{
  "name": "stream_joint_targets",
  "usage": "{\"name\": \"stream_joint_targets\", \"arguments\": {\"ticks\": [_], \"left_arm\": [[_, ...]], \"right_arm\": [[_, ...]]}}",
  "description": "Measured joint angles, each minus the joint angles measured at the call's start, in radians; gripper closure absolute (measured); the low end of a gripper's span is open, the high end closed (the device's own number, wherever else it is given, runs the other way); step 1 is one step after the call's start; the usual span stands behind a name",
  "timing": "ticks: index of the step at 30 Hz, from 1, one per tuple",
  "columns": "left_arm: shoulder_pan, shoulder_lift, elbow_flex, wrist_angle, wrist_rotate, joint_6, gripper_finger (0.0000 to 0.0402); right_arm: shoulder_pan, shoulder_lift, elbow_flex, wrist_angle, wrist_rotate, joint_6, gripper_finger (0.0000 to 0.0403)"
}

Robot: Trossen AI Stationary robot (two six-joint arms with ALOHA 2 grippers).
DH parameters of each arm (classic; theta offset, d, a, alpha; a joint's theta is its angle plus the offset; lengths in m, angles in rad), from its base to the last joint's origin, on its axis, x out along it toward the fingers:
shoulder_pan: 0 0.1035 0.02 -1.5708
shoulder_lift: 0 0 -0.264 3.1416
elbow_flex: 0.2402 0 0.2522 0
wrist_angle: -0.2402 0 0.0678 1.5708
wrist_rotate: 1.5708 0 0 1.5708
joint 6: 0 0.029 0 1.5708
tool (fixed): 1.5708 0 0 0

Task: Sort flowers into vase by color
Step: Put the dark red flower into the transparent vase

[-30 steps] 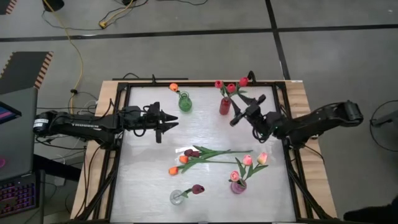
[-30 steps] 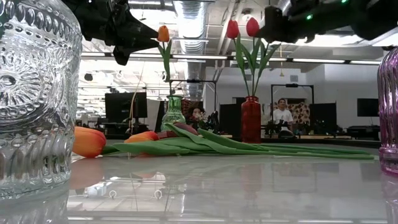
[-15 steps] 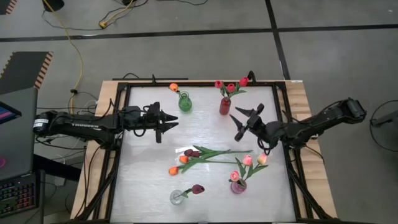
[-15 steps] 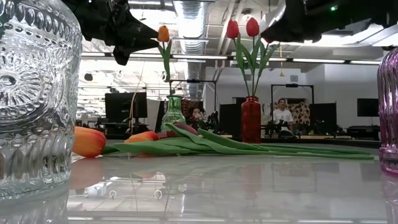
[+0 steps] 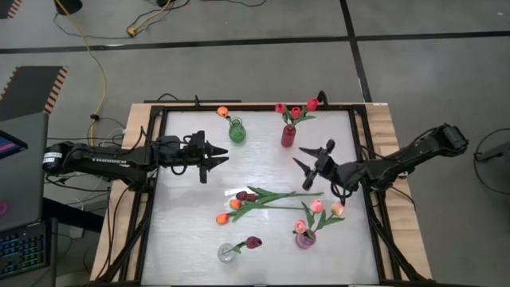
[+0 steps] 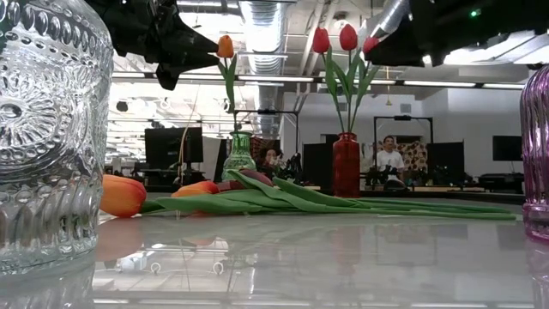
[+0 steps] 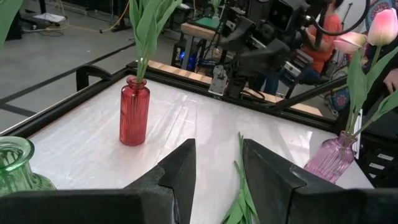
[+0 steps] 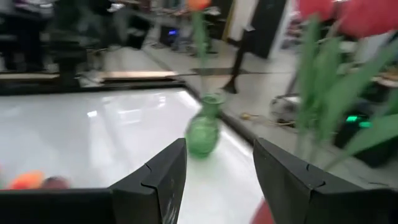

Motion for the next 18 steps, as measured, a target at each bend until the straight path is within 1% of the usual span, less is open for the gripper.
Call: {"name": "stream_joint_targets", "arguments": {"ticks": [5, 9, 15, 18], "left_arm": [[0.000, 0.000, 0.000, 0.000, 0.000, 0.000, 0.0283], [0.000, 0.000, 0.000, 0.000, 0.000, 0.000, 0.0283], [0.000, 0.000, 0.000, 0.000, 0.000, 0.000, 0.0283], [0.000, 0.000, 0.000, 0.000, 0.000, 0.000, 0.0283]], "right_arm": [[0.003, 0.000, 0.000, -0.084, -0.132, 0.092, 0.0190], [0.003, 0.000, 0.000, -0.161, -0.154, 0.164, 0.0190], [0.003, 0.000, 0.000, -0.237, -0.163, 0.217, 0.0190], [0.002, 0.005, 0.000, -0.259, -0.227, 0.229, 0.0190]]}}
